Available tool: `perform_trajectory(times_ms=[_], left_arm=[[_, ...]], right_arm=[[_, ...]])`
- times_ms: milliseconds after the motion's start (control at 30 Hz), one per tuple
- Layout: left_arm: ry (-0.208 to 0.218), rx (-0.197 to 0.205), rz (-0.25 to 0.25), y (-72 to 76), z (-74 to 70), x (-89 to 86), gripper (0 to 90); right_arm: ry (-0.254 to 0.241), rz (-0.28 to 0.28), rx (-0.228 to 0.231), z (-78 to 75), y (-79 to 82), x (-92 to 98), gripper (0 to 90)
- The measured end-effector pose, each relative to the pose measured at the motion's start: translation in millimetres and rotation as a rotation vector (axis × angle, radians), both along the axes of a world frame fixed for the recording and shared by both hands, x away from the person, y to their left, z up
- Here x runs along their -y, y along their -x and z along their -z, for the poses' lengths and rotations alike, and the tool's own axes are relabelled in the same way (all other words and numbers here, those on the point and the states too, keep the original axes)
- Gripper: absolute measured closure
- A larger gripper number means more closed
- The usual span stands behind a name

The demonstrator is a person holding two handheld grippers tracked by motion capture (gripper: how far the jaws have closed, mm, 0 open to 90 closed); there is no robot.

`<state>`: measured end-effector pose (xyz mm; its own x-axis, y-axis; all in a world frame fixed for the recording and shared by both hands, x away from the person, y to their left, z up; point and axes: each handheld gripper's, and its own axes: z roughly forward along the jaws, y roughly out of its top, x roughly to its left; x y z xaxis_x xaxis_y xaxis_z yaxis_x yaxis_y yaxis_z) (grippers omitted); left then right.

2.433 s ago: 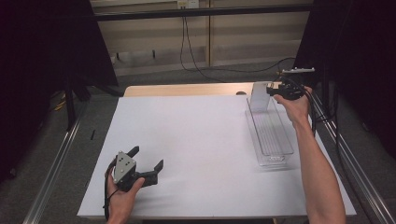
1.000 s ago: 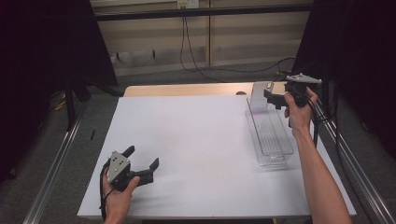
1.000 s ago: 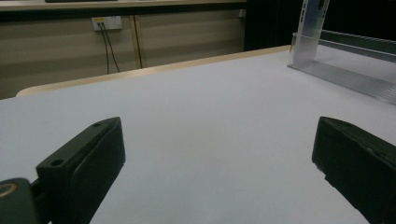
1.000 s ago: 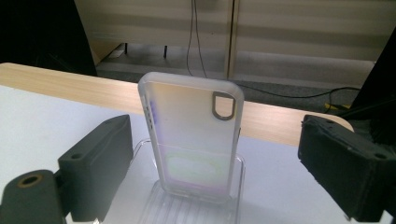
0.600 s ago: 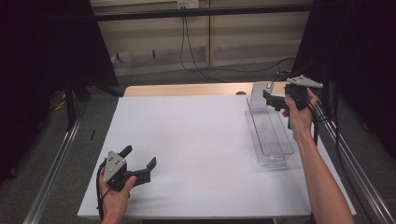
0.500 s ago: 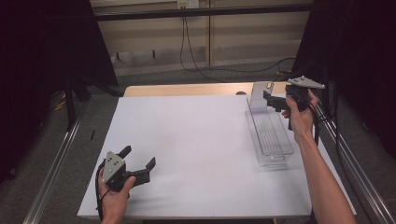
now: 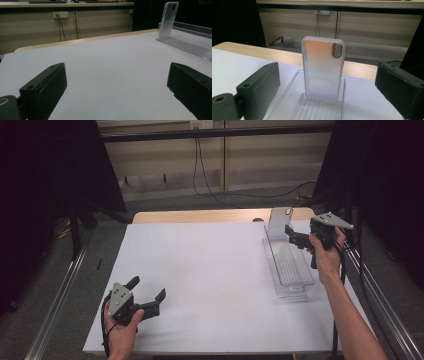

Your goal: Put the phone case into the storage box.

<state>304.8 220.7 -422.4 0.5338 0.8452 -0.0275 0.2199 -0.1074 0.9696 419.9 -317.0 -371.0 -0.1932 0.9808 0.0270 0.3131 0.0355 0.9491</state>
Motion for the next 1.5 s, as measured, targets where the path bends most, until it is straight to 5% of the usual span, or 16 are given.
perform_trajectory(times_ms=[700, 1500], left_arm=[[0.005, -0.002, -0.003, 1.9, 0.2, -0.5, 2.6], [0.007, -0.001, -0.002, 7.1, -0.2, 2.3, 2.8]], right_arm=[[-0.011, -0.006, 0.097, -3.4, 47.4, 9.3, 0.8], [-0.004, -0.024, 0.093, 13.9, 93.5, 5.5, 0.1]])
